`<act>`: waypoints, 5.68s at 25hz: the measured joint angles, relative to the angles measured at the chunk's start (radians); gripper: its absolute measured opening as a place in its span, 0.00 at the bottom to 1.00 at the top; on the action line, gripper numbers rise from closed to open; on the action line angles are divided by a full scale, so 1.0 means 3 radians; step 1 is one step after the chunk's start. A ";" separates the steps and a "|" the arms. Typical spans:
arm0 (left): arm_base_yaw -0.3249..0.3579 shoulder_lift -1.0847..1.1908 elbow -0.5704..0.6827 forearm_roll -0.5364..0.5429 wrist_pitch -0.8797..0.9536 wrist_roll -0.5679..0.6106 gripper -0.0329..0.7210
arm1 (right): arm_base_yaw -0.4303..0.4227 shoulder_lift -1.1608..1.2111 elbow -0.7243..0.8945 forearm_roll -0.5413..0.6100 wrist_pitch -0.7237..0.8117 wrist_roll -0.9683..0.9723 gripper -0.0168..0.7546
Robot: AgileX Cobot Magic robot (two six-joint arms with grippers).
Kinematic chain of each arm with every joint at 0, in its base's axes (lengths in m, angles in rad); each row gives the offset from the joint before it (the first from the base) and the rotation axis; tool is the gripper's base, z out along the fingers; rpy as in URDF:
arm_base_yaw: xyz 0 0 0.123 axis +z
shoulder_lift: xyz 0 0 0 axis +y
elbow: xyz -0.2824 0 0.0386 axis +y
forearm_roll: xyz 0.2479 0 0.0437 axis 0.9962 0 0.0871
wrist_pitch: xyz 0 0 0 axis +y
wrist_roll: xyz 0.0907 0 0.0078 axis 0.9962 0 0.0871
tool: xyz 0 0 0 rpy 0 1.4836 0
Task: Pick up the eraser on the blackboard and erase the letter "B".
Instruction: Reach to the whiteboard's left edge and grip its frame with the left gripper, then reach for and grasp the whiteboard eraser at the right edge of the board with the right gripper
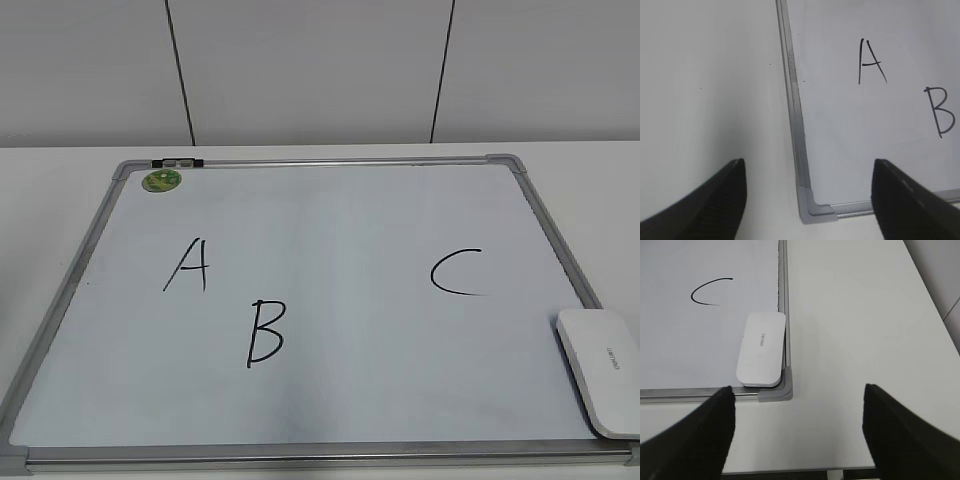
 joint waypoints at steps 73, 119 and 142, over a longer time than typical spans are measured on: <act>0.0013 0.4568 -0.2503 -0.0256 0.0276 0.0104 0.08 | 0.0000 0.0000 -0.0008 0.0026 0.0000 0.0000 0.79; 0.0017 0.4568 -0.2503 -0.0280 0.0276 0.0104 0.08 | 0.0137 0.4957 -0.0916 0.0633 -0.1390 -0.0331 0.79; 0.0017 0.4568 -0.2503 -0.0280 0.0276 0.0104 0.08 | 0.0147 0.5626 -0.0969 0.0645 -0.1727 -0.0330 0.78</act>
